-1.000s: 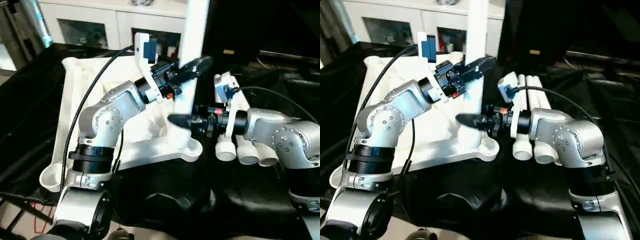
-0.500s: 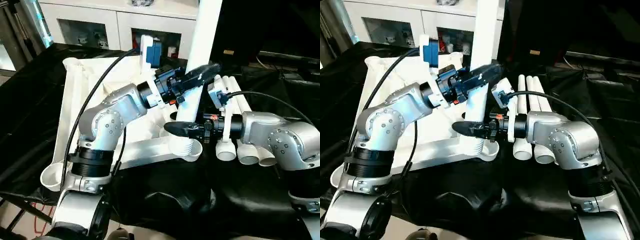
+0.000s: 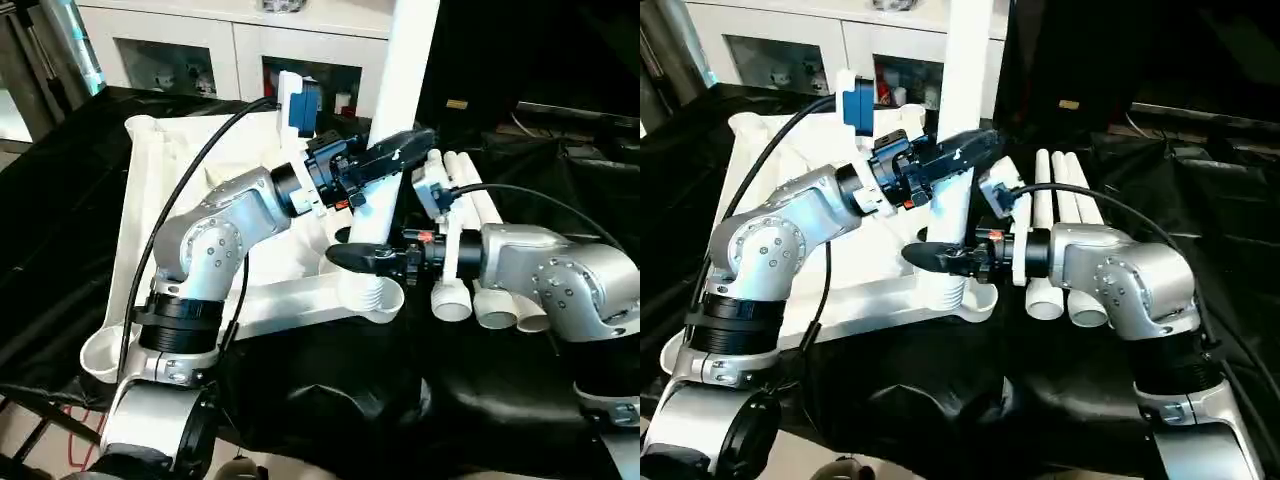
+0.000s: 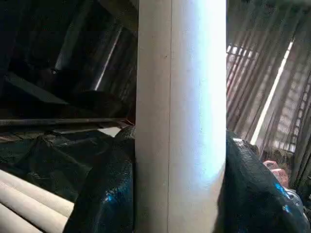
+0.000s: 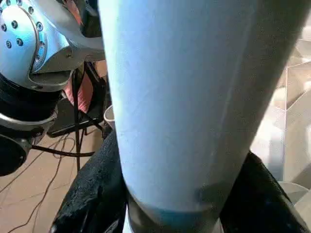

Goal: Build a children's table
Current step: Insert table leg to table base

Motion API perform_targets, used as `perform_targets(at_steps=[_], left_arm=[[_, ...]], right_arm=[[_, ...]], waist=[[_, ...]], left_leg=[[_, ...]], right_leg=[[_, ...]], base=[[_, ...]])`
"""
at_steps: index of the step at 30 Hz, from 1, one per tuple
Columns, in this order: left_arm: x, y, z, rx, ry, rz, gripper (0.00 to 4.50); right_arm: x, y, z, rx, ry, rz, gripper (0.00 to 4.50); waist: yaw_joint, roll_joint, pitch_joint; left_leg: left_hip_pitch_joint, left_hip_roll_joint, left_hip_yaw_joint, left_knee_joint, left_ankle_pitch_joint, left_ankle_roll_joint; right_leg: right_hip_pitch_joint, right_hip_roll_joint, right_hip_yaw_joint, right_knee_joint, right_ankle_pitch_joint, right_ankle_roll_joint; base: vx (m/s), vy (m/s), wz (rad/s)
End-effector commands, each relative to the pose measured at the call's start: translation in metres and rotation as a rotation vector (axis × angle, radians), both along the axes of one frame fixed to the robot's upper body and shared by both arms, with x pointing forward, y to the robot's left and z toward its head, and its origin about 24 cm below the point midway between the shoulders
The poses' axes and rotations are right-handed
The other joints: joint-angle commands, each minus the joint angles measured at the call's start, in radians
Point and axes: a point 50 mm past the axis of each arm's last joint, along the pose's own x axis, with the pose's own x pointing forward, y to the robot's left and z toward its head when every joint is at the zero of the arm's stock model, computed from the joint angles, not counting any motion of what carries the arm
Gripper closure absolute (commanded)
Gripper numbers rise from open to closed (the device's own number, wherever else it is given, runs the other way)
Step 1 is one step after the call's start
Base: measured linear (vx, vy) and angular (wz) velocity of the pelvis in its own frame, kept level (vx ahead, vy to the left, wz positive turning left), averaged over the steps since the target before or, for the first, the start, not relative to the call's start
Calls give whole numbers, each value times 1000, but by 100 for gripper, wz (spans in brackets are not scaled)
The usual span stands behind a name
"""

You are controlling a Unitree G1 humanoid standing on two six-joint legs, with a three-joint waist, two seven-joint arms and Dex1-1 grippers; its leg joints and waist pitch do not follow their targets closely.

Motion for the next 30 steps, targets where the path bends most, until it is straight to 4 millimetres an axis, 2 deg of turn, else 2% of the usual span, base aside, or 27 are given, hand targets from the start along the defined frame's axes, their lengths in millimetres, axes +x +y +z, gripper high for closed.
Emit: perform_targets(at_steps=[1,2,3,7,8,13,15,17,18,20,21,22,23,24,25,26,28,29,30], left_arm=[[-3,-1,4,5,-42,-6,266],[-2,-1,4,-1,-38,-3,266],[-2,-1,4,-5,-35,0,210],[0,1,8,-48,-31,35,187],[0,1,8,-48,-31,35,170],[10,11,18,-174,-55,188,164],[24,33,31,-388,20,319,164],[27,39,32,-419,30,355,164],[30,48,28,-370,4,397,164],[30,51,25,-317,-17,406,164],[30,51,13,-149,-87,420,164],[27,51,-9,108,-177,415,164],[27,51,-10,124,-182,414,164],[26,52,-22,231,-195,401,164],[22,53,-40,339,-182,352,164],[22,53,-40,339,-182,352,164],[16,54,-55,405,-163,280,164],[14,54,-60,431,-158,254,164],[9,54,-71,491,-149,198,164]], right_arm=[[2,-4,-1,-9,0,-35,257],[2,-4,-2,-8,-1,-37,258],[2,-4,-2,-7,-1,-37,259],[2,-2,-3,-4,-6,-46,259],[2,-2,-3,-4,-6,-46,259],[4,-1,-4,29,-3,-78,259],[6,1,-8,53,7,-122,259],[7,1,-9,56,7,-141,259],[11,-1,-13,46,-9,-204,259],[13,-2,-15,35,-18,-239,259],[16,-5,-18,9,-34,-288,259],[20,-10,-24,-22,-35,-359,259],[20,-10,-24,-24,-35,-364,259],[22,-12,-26,-31,-35,-385,259],[23,-16,-30,-62,-48,-424,259],[23,-16,-30,-62,-48,-424,259],[24,-19,-36,-119,-65,-458,260],[23,-21,-40,-156,-67,-465,260],[23,-23,-49,-230,-82,-482,260]], waist=[[3,-10,-78],[3,-10,-78],[3,-11,-78],[3,-10,-79],[3,-10,-79],[2,-11,-79],[2,-12,-80],[4,-11,-81],[3,-11,-80],[-1,-8,-79],[0,-6,-79],[0,2,-81],[-3,1,-79],[-2,7,-81],[-2,10,-81],[-2,10,-82],[1,13,-83],[0,12,-82],[0,15,-80]], left_leg=[[17,49,-13,-58,-65,17],[18,49,-13,-58,-66,17],[18,49,-13,-58,-65,16],[18,49,-13,-57,-61,17],[16,49,-13,-57,-60,18],[16,50,-13,-57,-63,21],[15,47,-12,-55,-66,19],[16,46,-14,-54,-76,17],[15,46,-16,-56,-75,17],[19,46,-15,-58,-77,10],[19,49,-18,-61,-72,8],[24,51,-19,-62,-68,-2],[23,53,-19,-64,-69,-2],[27,52,-18,-64,-71,-18],[28,52,-16,-64,-69,-29],[28,52,-16,-66,-69,-35],[26,53,-16,-67,-78,-48],[25,51,-16,-68,-85,-51],[25,49,-17,-68,-99,-57]], right_leg=[[56,-79,47,-71,-26,-226],[56,-80,47,-71,-26,-225],[56,-79,46,-70,-24,-226],[56,-79,47,-69,-12,-231],[57,-80,47,-69,-10,-231],[59,-80,47,-70,-1,-230],[58,-80,46,-71,2,-240],[59,-81,45,-71,-1,-246],[59,-80,45,-72,-7,-235],[53,-77,45,-74,-36,-211],[51,-79,46,-77,-50,-189],[47,-77,46,-72,-53,-169],[45,-77,47,-76,-62,-155],[44,-76,47,-73,-61,-147],[42,-76,47,-69,-38,-156],[44,-75,46,-67,-25,-162],[46,-77,45,-63,23,-192],[46,-76,45,-63,23,-195],[47,-76,45,-64,15,-199]], base=[[0,0,0],[0,0,0],[0,0,0],[0,0,0],[0,0,0],[0,0,0],[0,0,0],[0,0,0],[0,0,0],[0,0,0],[0,0,0],[0,0,0],[0,0,0],[0,0,0],[0,0,0],[0,0,0],[0,0,0],[0,0,0],[0,0,0]])
